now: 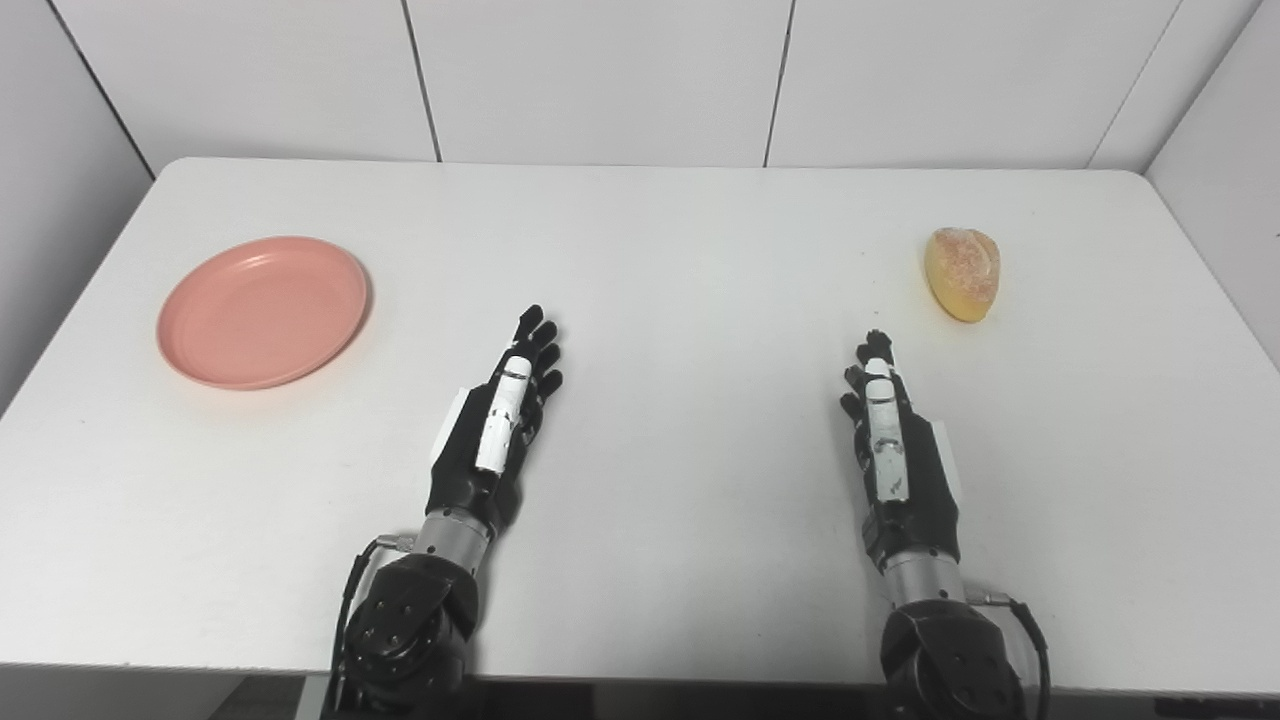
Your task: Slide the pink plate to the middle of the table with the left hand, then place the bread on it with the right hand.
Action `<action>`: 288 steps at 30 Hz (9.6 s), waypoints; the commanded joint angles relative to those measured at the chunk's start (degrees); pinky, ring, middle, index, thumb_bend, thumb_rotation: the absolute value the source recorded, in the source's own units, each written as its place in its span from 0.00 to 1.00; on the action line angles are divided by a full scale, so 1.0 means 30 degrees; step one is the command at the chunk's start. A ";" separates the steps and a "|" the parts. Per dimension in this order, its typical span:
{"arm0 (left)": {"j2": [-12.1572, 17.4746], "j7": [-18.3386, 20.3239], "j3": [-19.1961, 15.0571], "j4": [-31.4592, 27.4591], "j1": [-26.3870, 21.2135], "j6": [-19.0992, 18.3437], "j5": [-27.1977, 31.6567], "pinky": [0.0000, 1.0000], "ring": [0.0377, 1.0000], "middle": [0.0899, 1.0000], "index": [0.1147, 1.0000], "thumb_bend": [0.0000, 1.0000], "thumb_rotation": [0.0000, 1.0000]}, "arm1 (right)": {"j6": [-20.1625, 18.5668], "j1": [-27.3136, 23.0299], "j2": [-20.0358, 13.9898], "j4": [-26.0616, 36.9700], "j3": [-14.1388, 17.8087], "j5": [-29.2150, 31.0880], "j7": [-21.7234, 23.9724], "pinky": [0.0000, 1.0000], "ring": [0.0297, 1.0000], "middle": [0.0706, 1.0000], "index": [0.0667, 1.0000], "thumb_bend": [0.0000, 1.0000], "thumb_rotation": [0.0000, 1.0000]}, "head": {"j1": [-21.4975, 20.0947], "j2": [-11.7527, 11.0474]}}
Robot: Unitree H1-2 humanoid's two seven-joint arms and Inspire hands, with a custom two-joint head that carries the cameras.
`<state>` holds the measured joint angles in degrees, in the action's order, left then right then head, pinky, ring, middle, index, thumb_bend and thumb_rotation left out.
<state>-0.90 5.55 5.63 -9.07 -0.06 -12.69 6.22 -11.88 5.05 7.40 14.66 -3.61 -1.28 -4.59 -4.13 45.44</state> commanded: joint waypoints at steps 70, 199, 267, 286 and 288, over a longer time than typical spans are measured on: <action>-0.1646 -0.0625 0.0648 0.4757 -0.1396 0.3731 -0.1888 1.00 0.99 1.00 1.00 0.36 1.00 | 0.5196 -0.0345 -0.1739 -0.3797 0.1115 0.1974 0.1952 1.00 0.99 1.00 0.99 0.21 1.00 | 0.6613 -0.4144; 0.8961 -0.1575 -1.1255 0.8989 -0.8815 0.0950 0.4106 0.84 0.84 0.84 0.83 0.36 1.00 | 0.4143 -0.0346 -0.2045 -0.3318 0.1208 0.2290 0.1734 1.00 1.00 1.00 1.00 0.18 1.00 | 0.8352 -0.4288; 0.6457 -0.0407 -0.6953 1.7544 -1.1192 0.3965 0.3827 0.88 0.87 0.86 0.84 0.38 1.00 | 0.4383 -0.0125 -0.1965 -0.3115 0.1003 0.1994 0.1585 1.00 0.99 1.00 0.99 0.21 1.00 | 0.7489 -0.4006; 0.4127 0.1116 -0.4722 1.4279 -1.0044 0.2497 0.3423 0.86 0.86 0.85 0.84 0.37 1.00 | 0.4509 -0.0263 -0.1374 -0.3332 0.0830 0.1453 0.1338 1.00 0.98 0.98 0.97 0.22 1.00 | 0.6156 -0.3693; 0.3959 0.1214 -0.4521 1.3956 -0.9914 0.2301 0.3407 0.86 0.86 0.85 0.83 0.38 1.00 | 0.4564 -0.0258 -0.1332 -0.3352 0.0787 0.1377 0.1323 1.00 0.97 0.98 0.97 0.22 1.00 | 0.5962 -0.3641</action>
<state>11.27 8.36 -8.30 33.37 -29.63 -3.89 16.76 0.74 3.44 2.76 6.20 -1.08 3.13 -0.48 13.80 34.54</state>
